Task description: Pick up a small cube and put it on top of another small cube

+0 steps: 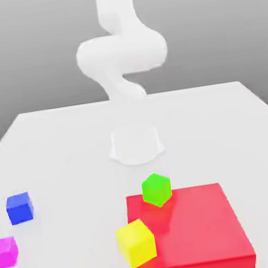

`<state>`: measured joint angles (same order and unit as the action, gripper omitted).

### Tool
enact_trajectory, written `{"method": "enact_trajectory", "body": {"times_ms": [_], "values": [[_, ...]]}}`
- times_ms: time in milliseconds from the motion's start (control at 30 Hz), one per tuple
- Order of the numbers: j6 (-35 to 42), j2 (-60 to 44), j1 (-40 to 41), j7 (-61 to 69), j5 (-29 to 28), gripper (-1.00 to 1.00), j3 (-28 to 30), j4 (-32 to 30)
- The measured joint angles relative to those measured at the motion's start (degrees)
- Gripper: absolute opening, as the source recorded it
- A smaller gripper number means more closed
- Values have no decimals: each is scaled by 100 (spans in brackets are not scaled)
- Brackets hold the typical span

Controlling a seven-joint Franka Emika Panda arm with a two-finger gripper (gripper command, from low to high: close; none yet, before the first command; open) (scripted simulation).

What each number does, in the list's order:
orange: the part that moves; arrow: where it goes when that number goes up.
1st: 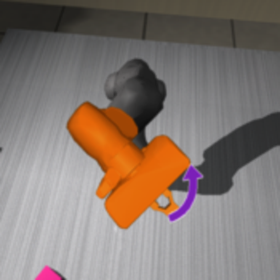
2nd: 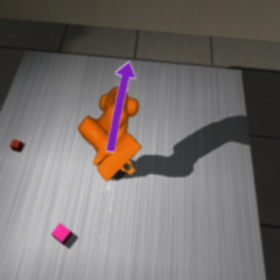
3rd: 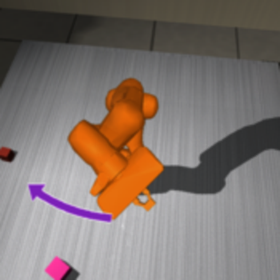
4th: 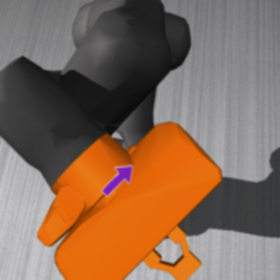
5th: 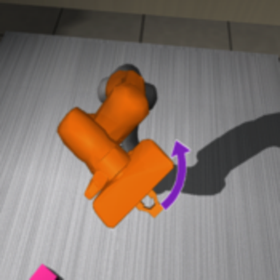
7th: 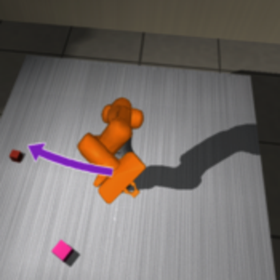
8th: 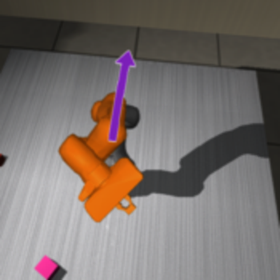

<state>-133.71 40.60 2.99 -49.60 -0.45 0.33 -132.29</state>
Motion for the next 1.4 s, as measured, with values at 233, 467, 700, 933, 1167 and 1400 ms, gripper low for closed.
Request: {"method": "enact_trajectory", "body": {"times_ms": [233,467,700,933,1167,1400], "values": [[-548,-1488,802,-1061,-115,0,165,-145],[-1082,-2939,1431,-2039,-149,0,509,-286],[-1620,-4402,2147,-2785,143,0,866,-428],[-2201,-5886,2640,-3134,837,0,1009,-507],[-2805,-6702,2898,-2963,1133,-100,735,-348],[-2464,-6258,2803,-3099,959,-100,871,-450]]}}
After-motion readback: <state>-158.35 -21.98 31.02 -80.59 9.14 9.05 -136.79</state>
